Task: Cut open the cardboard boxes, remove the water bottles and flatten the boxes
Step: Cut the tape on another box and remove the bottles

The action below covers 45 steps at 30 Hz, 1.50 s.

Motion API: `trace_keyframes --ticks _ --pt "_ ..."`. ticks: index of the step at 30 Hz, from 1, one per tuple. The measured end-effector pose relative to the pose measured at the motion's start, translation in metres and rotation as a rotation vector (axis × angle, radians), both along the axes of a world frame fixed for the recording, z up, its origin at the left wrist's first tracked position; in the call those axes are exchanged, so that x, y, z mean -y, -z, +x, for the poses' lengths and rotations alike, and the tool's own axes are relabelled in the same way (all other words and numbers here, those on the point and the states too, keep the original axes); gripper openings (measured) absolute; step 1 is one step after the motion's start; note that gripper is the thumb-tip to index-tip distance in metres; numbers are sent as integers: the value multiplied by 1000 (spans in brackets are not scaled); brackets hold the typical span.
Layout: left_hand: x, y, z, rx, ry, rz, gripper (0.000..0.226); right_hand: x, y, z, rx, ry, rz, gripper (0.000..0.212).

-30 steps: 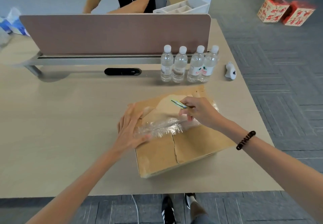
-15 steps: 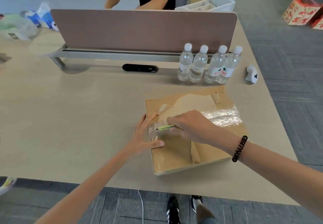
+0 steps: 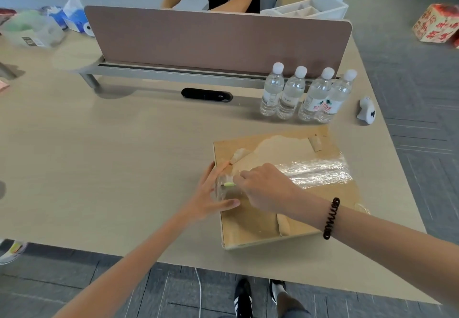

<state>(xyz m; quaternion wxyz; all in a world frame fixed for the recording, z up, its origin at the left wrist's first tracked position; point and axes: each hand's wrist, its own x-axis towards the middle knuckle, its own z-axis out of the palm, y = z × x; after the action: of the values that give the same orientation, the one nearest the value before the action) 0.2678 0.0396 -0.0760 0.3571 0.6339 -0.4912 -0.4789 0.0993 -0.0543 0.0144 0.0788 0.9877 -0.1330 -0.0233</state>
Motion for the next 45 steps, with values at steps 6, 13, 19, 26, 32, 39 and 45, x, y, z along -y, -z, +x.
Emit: trace_keyframes --ticks 6,13,19,26,32,39,45 --pt "-4 -1 -2 15 -5 -19 98 -4 11 -7 -97 -42 -156 24" --pt "-6 -8 -2 36 20 -50 91 7 17 -31 -28 -37 -167 23" --pt "-8 -15 -3 264 10 -115 89 13 18 -53 -20 7 -197 22" --pt "-5 -19 -6 698 142 -347 64 17 19 -61 -22 -14 -254 21" --pt "-3 -24 -5 745 266 -363 55 32 17 -93 -63 31 -254 31" --pt "11 -38 -23 883 196 -509 27 47 12 -130 -69 103 -229 31" --pt "48 -52 -70 892 198 -488 20 62 14 -163 -71 172 -231 32"
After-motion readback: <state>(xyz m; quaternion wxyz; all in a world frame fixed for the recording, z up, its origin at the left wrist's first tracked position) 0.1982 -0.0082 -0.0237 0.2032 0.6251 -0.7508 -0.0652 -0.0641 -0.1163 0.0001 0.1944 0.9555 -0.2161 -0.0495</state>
